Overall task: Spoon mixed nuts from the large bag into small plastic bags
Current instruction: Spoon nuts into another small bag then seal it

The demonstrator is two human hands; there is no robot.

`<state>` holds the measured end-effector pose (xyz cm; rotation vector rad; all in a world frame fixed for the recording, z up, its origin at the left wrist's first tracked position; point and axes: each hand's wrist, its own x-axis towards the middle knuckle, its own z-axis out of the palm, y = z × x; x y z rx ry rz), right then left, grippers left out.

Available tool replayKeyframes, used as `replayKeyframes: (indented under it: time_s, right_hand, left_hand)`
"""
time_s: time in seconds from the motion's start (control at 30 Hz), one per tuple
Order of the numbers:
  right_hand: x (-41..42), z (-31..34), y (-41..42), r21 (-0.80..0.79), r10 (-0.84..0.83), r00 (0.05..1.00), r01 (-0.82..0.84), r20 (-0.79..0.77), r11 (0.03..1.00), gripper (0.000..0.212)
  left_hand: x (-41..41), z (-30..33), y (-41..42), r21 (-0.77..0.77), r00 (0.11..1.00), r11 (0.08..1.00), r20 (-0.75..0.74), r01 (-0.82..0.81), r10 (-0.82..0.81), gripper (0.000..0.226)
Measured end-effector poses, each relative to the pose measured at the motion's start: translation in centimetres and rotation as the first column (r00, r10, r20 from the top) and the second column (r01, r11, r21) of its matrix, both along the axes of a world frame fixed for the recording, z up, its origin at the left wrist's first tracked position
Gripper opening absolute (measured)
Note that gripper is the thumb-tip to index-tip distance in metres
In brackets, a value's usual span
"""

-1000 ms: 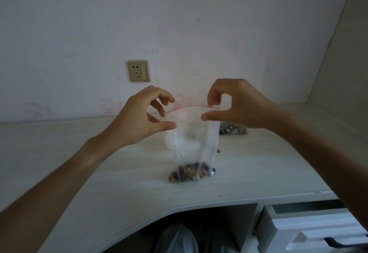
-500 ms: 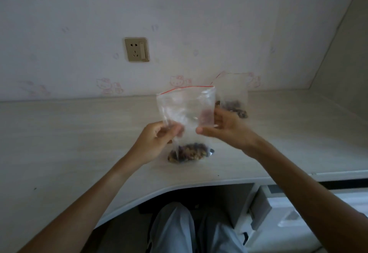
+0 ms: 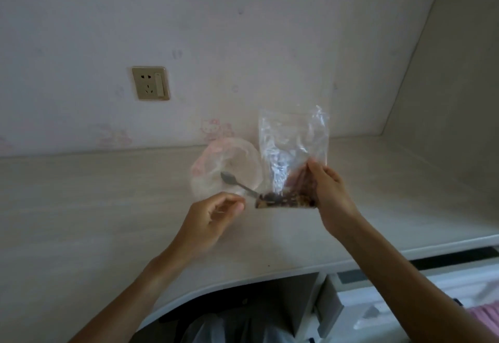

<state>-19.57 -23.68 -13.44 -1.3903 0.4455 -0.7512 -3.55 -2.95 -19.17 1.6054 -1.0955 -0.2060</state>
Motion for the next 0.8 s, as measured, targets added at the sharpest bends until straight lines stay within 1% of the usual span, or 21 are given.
replayKeyframes:
  time_s: [0.07,0.13,0.17,0.23,0.4,0.47,0.5,0.57,0.67,0.73,0.8]
  right_hand:
    - [-0.2,0.8,-2.3,-0.004,-0.133,0.991,0.133,0.003,0.991,0.048]
    - [0.7,1.0,-4.0,-0.024,-0.240,0.970,0.239,-0.028,0.971,0.042]
    - [1.4,0.8,-4.6,-0.033,-0.277,0.959,0.276,-0.059,0.961,0.041]
    - [3.3,0.1,-5.6,-0.031,-0.316,0.943,0.314,-0.108,0.949,0.040]
    - [7.9,-1.5,-7.7,-0.060,-0.353,0.918,0.348,-0.180,0.936,0.052]
    - [9.1,-2.1,-8.6,-0.048,-0.366,0.908,0.364,-0.206,0.930,0.056]
    - [9.5,-2.3,-9.0,-0.035,-0.369,0.905,0.371,-0.212,0.928,0.053]
    - [10.0,-2.9,-9.8,-0.027,-0.373,0.898,0.377,-0.231,0.926,0.040]
    - [9.4,-3.2,-10.8,-0.077,-0.402,0.888,0.395,-0.224,0.916,0.024]
    - [8.0,-2.6,-11.0,-0.135,-0.424,0.882,0.404,-0.203,0.905,0.025]
    - [6.1,-1.7,-10.5,-0.217,-0.464,0.871,0.427,-0.163,0.878,0.035]
  left_hand:
    - [0.3,-1.3,0.3,0.130,0.980,0.991,0.200,-0.028,0.002,0.014]
    - [0.4,-1.9,0.6,0.210,0.925,0.976,0.378,-0.054,-0.030,0.027]
    - [0.4,-2.0,0.6,0.229,0.897,0.972,0.440,-0.052,-0.055,0.032]
    - [0.3,-2.0,0.5,0.238,0.864,0.970,0.499,-0.054,-0.075,0.032]
    - [0.1,-1.6,0.4,0.235,0.852,0.968,0.521,-0.091,-0.047,0.026]
    - [0.0,-1.5,0.4,0.230,0.852,0.968,0.523,-0.097,-0.038,0.024]
    - [0.0,-1.5,0.4,0.227,0.854,0.969,0.519,-0.098,-0.035,0.023]
    - [0.2,-1.5,0.4,0.232,0.862,0.968,0.505,-0.093,-0.038,0.023]
    - [0.5,-1.8,0.4,0.252,0.873,0.965,0.485,-0.076,-0.058,0.023]
    - [0.7,-1.9,0.3,0.258,0.874,0.964,0.481,-0.066,-0.068,0.022]
    - [0.7,-1.8,0.4,0.263,0.886,0.963,0.458,-0.054,-0.075,0.022]
